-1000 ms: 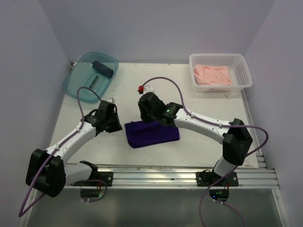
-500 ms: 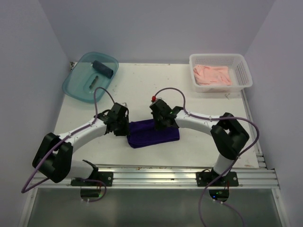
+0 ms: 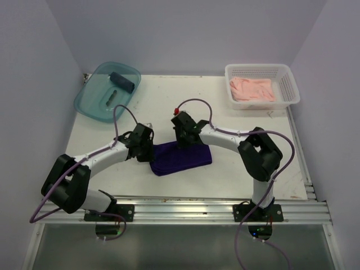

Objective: Roll the towels
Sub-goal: Fold the towel

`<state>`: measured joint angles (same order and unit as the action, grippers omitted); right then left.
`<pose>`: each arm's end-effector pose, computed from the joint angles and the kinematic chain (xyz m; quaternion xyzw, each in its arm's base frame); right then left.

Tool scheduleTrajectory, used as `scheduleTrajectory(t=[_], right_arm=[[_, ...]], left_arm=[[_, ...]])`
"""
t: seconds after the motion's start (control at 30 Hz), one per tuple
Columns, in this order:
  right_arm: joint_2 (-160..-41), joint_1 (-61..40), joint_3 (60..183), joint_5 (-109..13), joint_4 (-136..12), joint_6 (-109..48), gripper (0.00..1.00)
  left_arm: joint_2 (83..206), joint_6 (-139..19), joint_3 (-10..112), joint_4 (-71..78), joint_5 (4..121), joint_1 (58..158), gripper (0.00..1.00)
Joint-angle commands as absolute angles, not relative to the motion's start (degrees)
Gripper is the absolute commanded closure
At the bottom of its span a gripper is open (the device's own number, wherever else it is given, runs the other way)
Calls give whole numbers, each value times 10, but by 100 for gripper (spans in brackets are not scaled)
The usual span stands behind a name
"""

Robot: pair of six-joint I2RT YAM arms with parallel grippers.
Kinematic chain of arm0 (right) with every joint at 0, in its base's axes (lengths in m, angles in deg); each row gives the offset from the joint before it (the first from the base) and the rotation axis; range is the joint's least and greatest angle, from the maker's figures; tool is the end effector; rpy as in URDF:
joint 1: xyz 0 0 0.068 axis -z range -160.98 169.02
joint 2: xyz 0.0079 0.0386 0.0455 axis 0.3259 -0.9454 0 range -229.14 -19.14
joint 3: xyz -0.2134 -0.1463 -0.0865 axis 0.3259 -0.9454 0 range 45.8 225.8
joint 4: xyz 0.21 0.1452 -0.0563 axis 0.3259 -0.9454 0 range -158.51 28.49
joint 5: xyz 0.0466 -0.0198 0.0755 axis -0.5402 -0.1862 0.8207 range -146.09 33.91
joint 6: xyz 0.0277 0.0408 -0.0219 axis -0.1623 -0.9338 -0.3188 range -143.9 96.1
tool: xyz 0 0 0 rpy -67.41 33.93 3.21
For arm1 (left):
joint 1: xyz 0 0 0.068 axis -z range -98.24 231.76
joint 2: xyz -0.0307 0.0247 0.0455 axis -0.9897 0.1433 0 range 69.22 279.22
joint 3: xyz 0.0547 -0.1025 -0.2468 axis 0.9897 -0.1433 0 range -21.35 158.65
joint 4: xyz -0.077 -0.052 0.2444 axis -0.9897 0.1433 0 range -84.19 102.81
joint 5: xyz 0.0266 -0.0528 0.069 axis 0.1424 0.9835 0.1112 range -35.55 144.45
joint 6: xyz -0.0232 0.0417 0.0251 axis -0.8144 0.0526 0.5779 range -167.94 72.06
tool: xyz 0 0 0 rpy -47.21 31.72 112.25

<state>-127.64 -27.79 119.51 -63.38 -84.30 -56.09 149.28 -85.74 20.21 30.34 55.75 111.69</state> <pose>0.2756 0.2870 0.1810 -0.1044 0.9528 0.1301 0.2537 0.2190 -0.1271 0.1703 -0.0641 0.9703 -0.1392 0.1874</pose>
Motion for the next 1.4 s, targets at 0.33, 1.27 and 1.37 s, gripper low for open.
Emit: scheduleTrajectory(t=[0.33,1.27,1.37], right_arm=[[-1290,-258,1248,-637,-833,-563,89],[-1177,-229,1153,-695,-860,-526,84],[-1179,-213,1147,-686,-867,-519,84]], left_arm=[[1438,-828,188,335,529,1118,100],[1583,-790,325,280,491,1074,65],[1584,-790,327,275,501,1074,83]])
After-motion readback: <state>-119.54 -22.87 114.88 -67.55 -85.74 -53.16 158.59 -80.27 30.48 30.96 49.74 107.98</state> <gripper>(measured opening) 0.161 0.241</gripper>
